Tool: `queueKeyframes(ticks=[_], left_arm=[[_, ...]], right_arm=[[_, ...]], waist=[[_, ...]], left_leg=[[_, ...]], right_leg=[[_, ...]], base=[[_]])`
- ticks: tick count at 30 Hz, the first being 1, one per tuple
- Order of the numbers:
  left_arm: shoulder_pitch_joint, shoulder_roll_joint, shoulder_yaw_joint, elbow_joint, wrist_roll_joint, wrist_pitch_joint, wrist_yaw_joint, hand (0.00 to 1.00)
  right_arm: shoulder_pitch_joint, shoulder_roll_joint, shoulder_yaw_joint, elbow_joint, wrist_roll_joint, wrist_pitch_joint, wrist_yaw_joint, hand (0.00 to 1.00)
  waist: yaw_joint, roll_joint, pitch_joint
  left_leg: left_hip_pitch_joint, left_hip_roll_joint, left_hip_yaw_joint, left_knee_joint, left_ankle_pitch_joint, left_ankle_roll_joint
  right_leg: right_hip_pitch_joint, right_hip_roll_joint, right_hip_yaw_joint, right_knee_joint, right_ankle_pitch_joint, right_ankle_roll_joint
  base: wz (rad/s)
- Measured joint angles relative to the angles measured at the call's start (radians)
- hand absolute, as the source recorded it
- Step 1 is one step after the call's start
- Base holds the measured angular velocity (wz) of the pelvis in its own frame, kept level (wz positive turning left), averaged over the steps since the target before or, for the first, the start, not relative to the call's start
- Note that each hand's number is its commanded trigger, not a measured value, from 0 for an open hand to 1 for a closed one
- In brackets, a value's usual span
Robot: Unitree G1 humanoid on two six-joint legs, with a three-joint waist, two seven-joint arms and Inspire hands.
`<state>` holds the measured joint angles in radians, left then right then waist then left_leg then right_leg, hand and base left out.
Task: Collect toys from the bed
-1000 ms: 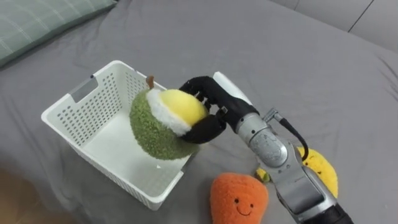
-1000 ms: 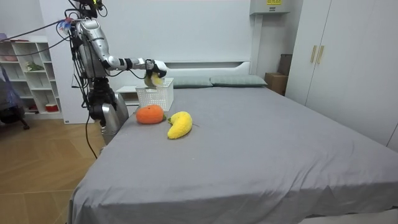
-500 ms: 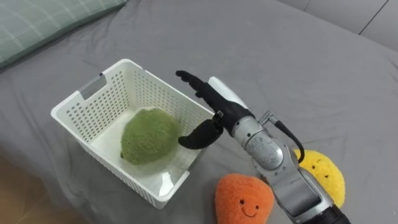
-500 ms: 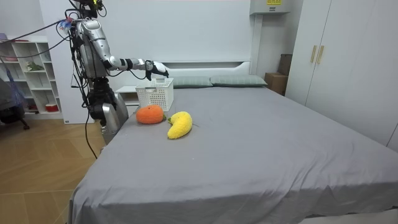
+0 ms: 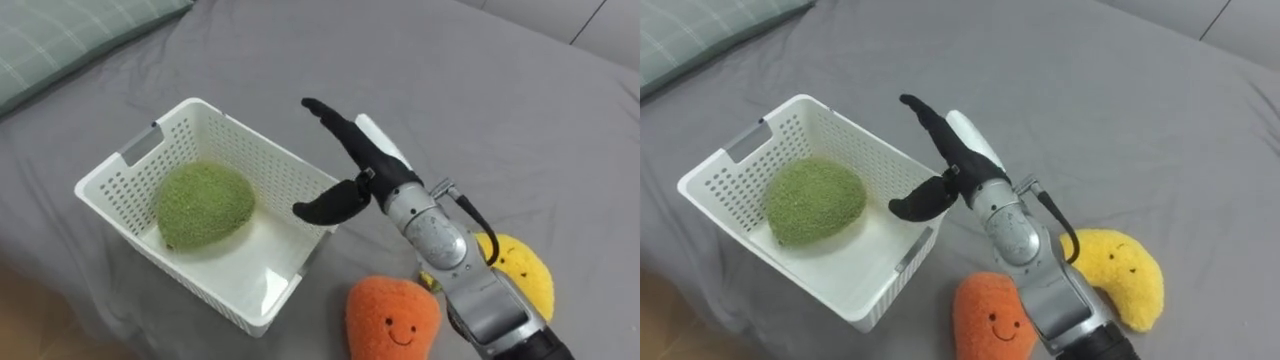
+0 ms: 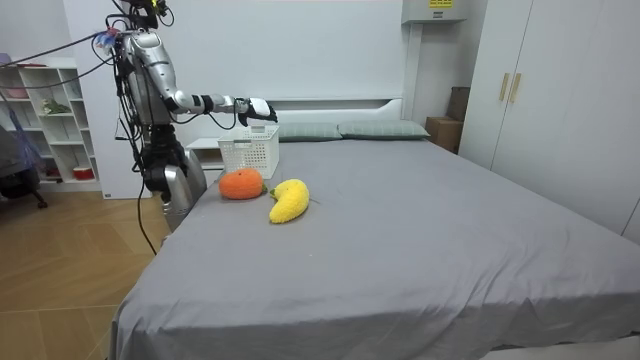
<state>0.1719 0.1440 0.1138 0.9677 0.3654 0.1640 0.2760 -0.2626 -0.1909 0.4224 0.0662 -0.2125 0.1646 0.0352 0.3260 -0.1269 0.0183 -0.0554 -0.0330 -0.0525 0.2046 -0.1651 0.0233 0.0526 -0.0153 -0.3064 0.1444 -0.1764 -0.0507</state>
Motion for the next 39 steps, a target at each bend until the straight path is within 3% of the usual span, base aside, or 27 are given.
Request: queueKeyframes(ticks=[6, 13, 16, 21, 24, 27, 36, 39], left_arm=[[0.007, -0.007, 0.002, 0.003, -0.004, 0.003, 0.025, 0.00], [0.005, -0.011, 0.009, 0.034, -0.003, -0.015, 0.039, 0.00], [0.008, -0.015, 0.034, 0.038, -0.003, -0.020, 0.039, 0.00], [0.029, -0.019, 0.050, 0.034, -0.003, -0.020, 0.040, 0.00], [0.032, -0.020, 0.050, 0.034, -0.003, -0.021, 0.044, 0.00], [0.040, -0.017, 0.050, 0.034, -0.007, -0.021, 0.046, 0.00], [0.042, -0.011, 0.049, 0.034, -0.040, -0.024, 0.046, 0.00], [0.041, 0.008, 0.049, 0.033, -0.044, -0.043, 0.046, 0.00]], right_arm=[[0.022, -0.014, -0.076, 0.000, 0.040, -0.004, -0.048, 0.00], [0.120, -0.039, -0.175, 0.000, 0.004, -0.023, -0.070, 0.00], [0.128, -0.051, -0.219, -0.001, 0.004, -0.025, -0.072, 0.00], [0.157, -0.057, -0.276, -0.001, 0.009, -0.043, -0.091, 0.00], [0.181, -0.063, -0.293, 0.000, 0.008, -0.043, -0.103, 0.00], [0.189, -0.077, -0.298, 0.009, 0.006, -0.043, -0.108, 0.00], [0.189, -0.093, -0.329, 0.103, 0.006, -0.043, -0.110, 0.00], [0.187, -0.094, -0.329, 0.163, 0.006, -0.044, -0.111, 0.00]], waist=[[-0.039, 0.010, -0.0036], [-0.100, 0.012, -0.0080], [-0.125, 0.016, -0.0151], [-0.162, 0.020, -0.0200], [-0.164, 0.019, -0.0203], [-0.192, 0.019, -0.0195], [-0.209, -0.006, -0.0144], [-0.206, -0.020, -0.0159]], left_leg=[[0.014, 0.003, 0.023, -0.002, 0.000, 0.003], [0.025, 0.006, 0.042, -0.003, -0.002, 0.006], [0.036, 0.009, 0.060, -0.008, -0.002, 0.007], [0.069, 0.013, 0.084, -0.025, -0.002, 0.008], [0.077, 0.015, 0.097, -0.028, -0.003, 0.008], [0.080, 0.016, 0.101, -0.026, -0.003, 0.009], [0.079, 0.017, 0.111, -0.018, -0.005, 0.011], [0.073, 0.017, 0.107, -0.021, -0.006, 0.011]], right_leg=[[0.003, -0.001, 0.017, 0.011, 0.001, 0.001], [0.000, -0.002, 0.034, 0.023, 0.002, 0.002], [0.002, -0.001, 0.051, 0.026, 0.002, 0.003], [0.020, 0.000, 0.074, 0.025, 0.003, 0.003], [0.020, 0.002, 0.086, 0.027, 0.003, 0.003], [0.023, 0.002, 0.090, 0.027, 0.003, 0.004], [0.014, 0.003, 0.102, 0.025, 0.003, 0.005], [0.010, 0.005, 0.105, 0.024, 0.003, 0.005]], base=[[-0.08], [-0.09], [-0.17], [-0.13], [-0.13], [-0.04], [-0.03], [0.00]])
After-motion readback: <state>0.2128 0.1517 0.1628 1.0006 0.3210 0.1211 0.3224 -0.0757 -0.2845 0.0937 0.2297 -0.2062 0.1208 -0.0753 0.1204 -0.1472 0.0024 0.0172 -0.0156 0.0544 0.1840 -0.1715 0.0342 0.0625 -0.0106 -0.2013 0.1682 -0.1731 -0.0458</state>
